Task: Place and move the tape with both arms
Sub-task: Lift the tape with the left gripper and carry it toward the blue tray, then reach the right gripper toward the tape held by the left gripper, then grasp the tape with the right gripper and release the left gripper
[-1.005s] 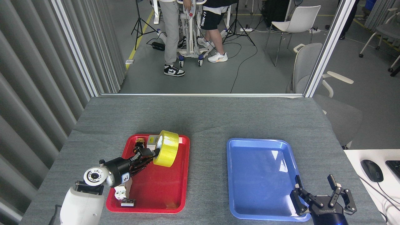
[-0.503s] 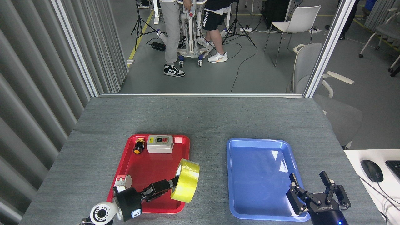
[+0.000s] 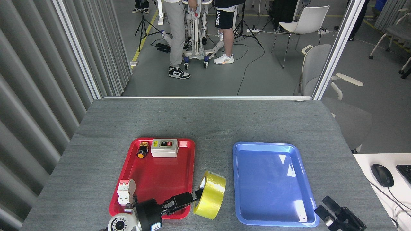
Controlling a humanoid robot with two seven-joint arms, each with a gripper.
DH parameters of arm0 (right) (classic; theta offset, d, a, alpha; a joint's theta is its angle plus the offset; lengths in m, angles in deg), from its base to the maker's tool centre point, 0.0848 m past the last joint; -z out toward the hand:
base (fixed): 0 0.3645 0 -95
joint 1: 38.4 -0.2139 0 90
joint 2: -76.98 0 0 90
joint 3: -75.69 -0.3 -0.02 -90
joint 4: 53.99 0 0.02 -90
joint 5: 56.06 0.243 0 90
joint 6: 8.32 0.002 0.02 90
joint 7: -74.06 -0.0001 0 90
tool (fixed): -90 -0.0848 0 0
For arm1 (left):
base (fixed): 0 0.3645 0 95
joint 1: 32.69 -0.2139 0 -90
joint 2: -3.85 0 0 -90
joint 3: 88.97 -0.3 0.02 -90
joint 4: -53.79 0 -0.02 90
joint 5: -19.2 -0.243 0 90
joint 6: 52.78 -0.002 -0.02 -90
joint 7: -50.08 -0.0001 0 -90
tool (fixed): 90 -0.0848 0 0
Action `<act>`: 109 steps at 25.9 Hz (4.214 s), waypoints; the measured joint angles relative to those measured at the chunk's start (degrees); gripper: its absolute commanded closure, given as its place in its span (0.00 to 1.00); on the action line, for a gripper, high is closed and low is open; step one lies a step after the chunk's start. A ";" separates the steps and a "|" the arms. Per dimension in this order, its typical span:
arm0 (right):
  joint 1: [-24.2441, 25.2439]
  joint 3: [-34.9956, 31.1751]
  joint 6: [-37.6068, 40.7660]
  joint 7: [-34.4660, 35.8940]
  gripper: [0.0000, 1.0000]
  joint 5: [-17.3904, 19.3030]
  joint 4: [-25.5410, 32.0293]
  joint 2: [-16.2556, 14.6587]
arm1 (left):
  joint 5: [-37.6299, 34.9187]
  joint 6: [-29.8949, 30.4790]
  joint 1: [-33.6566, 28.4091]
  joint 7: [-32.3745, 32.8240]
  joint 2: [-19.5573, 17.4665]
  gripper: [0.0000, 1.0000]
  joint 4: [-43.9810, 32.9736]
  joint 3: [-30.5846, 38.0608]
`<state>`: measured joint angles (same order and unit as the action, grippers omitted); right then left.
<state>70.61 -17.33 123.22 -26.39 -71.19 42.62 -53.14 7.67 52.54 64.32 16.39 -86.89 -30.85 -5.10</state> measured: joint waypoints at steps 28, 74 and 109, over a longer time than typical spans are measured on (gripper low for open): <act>-14.88 14.88 3.49 -25.15 0.01 0.36 -0.03 20.08 | 9.80 -7.30 -1.69 2.67 -0.11 0.90 -4.30 0.01; -21.58 17.43 0.87 -24.26 0.48 -5.45 -2.92 25.47 | 9.16 -7.14 -1.65 2.04 -0.31 0.89 -3.95 2.67; -24.62 18.86 3.58 -24.27 0.57 -5.52 -7.91 25.78 | 9.16 -7.25 -1.73 2.00 -0.40 0.89 -4.06 4.44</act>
<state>45.99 1.54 126.80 -50.66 -76.71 34.71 -27.35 16.83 45.29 62.59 18.39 -87.30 -34.91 -0.66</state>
